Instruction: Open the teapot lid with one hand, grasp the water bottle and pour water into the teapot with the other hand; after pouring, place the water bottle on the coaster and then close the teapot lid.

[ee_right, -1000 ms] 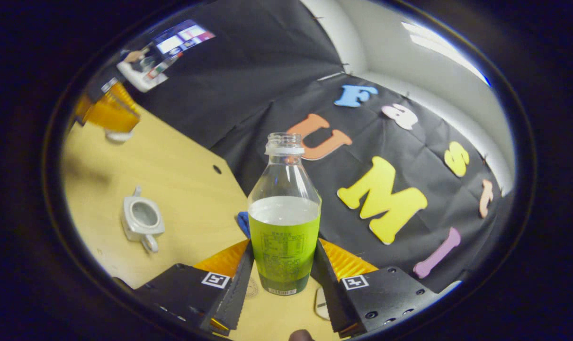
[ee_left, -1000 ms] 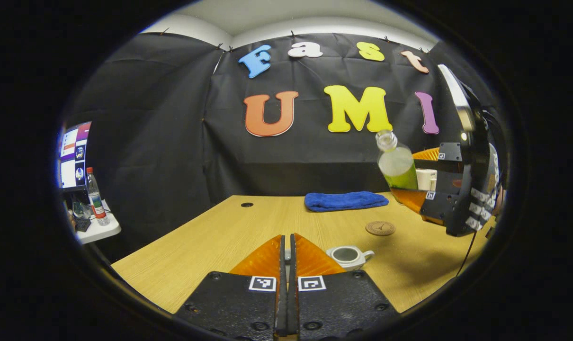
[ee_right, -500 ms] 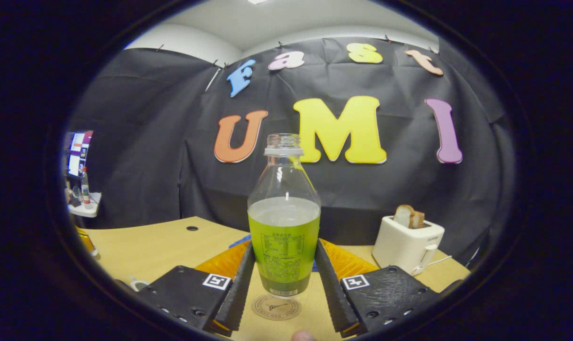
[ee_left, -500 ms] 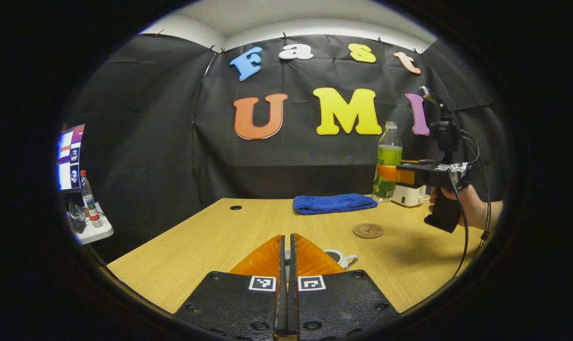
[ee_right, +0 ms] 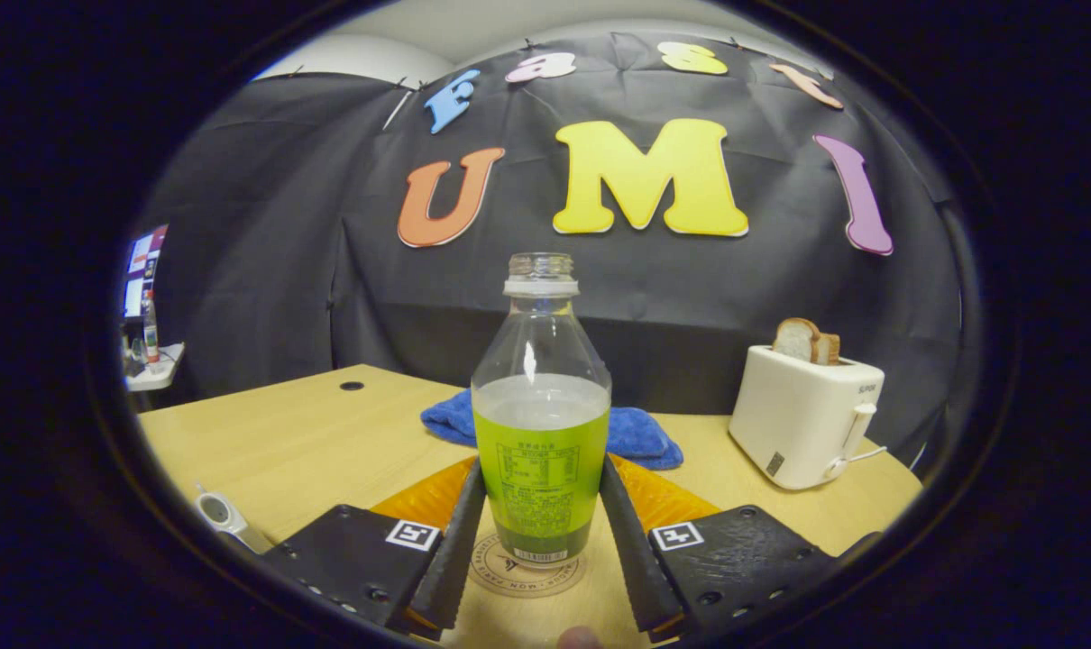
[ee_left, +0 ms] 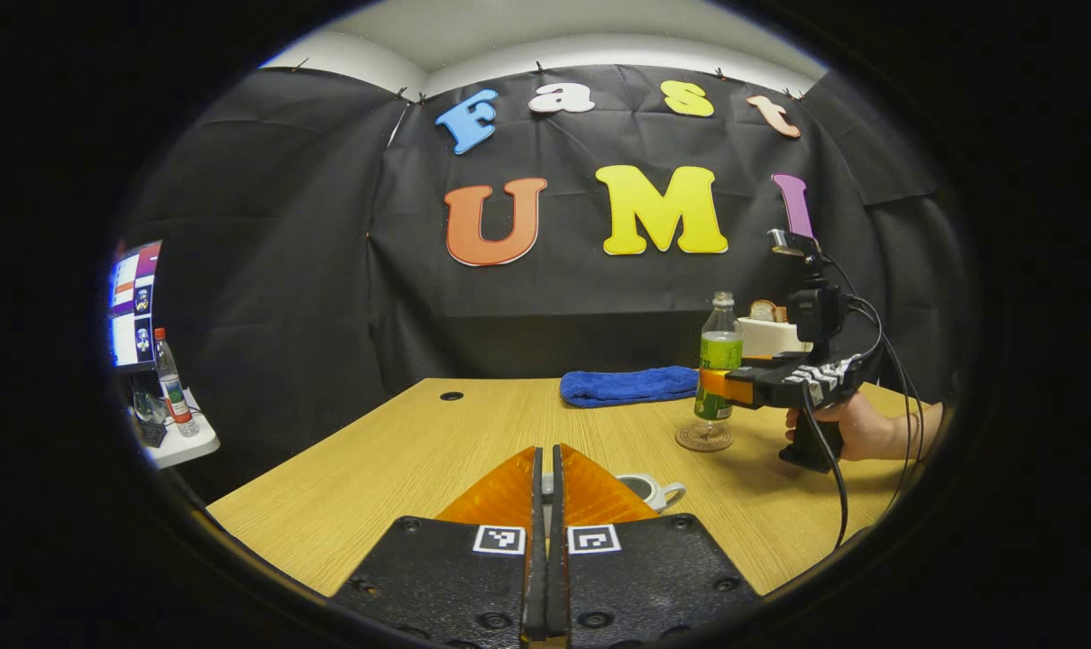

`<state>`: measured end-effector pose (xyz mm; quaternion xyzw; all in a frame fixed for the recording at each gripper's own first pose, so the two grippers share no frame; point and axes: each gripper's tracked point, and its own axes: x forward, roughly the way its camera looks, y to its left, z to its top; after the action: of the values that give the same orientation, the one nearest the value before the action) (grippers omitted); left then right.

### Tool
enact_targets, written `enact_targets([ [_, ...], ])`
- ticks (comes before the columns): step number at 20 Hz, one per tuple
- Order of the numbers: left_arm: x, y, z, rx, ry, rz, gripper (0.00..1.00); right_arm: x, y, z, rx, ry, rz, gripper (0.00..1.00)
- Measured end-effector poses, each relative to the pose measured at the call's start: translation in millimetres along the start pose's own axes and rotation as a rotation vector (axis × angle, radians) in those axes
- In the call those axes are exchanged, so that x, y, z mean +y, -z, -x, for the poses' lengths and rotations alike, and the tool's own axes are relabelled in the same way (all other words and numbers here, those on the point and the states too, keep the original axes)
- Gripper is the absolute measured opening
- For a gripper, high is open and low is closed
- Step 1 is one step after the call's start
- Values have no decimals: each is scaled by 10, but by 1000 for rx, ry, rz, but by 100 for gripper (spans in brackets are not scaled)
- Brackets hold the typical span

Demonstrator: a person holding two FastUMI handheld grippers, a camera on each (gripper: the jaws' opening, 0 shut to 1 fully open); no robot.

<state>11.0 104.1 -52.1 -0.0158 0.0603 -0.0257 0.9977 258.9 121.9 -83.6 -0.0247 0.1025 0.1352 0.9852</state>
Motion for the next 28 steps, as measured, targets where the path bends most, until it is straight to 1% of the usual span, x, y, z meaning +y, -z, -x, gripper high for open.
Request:
enact_targets([
  [4,-29,-21,22,-3,8,-7,3,7,129,-39,22,2,13,72],
  [7,-12,-31,5,-6,1,1,4,29,137,-44,12,4,21,72],
  [11,-13,-31,16,-7,-2,7,3,41,128,-3,10,3,4,76],
  [12,-17,-36,11,-8,-1,8,3,53,111,22,10,0,5,87],
  [14,-6,-30,-3,-8,-13,3,3,51,67,121,8,1,16,99],
  [17,-74,-28,-55,-12,-20,11,3,42,-97,481,-29,-29,15,98],
  [18,-112,-14,-79,-13,-19,5,4,15,-162,666,-49,-37,9,95],
  [20,-216,-3,-163,-11,-4,-12,4,-66,-276,1094,-108,-47,-8,97],
  [22,-318,-30,-242,-19,18,-13,4,-244,-363,1494,-167,-2,14,95],
  [23,-372,-48,-293,-26,32,-8,4,-326,-390,1664,-193,23,23,96],
  [24,-421,-57,-358,-32,44,-5,4,-377,-389,1816,-211,36,28,95],
  [28,-533,-50,-531,-36,60,5,4,-644,-200,2178,-222,109,16,95],
])
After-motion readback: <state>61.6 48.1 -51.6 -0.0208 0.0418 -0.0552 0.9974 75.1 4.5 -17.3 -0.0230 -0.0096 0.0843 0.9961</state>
